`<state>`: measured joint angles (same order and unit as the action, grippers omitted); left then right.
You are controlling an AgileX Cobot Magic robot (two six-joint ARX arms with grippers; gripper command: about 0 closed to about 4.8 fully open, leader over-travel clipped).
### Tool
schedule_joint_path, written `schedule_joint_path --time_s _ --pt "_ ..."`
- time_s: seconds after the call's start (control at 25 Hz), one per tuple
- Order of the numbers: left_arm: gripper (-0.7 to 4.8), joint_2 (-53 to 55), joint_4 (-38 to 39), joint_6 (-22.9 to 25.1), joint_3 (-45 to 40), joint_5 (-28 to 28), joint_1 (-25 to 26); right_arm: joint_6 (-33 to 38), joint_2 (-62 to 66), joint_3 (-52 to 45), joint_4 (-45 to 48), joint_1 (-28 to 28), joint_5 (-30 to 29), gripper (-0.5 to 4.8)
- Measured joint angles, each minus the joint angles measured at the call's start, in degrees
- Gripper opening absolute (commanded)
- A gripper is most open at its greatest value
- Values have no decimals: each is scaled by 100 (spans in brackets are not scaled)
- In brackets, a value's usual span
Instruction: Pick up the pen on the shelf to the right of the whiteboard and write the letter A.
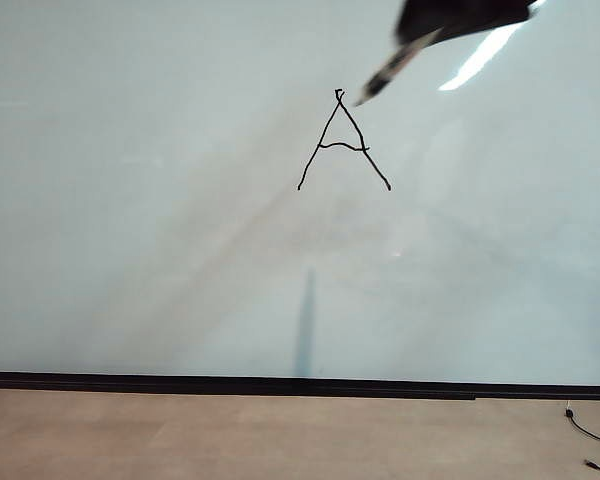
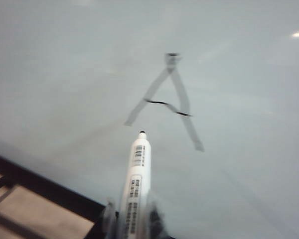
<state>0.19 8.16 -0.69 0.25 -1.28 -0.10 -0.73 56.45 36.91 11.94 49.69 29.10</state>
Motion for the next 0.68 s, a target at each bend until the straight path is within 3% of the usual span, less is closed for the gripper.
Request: schedule_joint_path --time_s 0.12,0.32,0.44,0.52,0.68 --pt "-4 0 0 -2 0 -2 0 0 -1043 -494 -557 566 326 -6" --pt "-5 0 0 0 0 -2 0 -2 -3167 -1523 -1121 664 361 -6" --pt "-5 0 0 -2 0 2 2 0 -5095 -2046 -1969 662 323 -6" --pt "-4 2 9 -2 -2 4 2 2 -5707 -2111 -2332 669 337 -6" --pt "-4 0 13 0 0 -28 -2 68 -5497 -2271 -2544 592 350 -6"
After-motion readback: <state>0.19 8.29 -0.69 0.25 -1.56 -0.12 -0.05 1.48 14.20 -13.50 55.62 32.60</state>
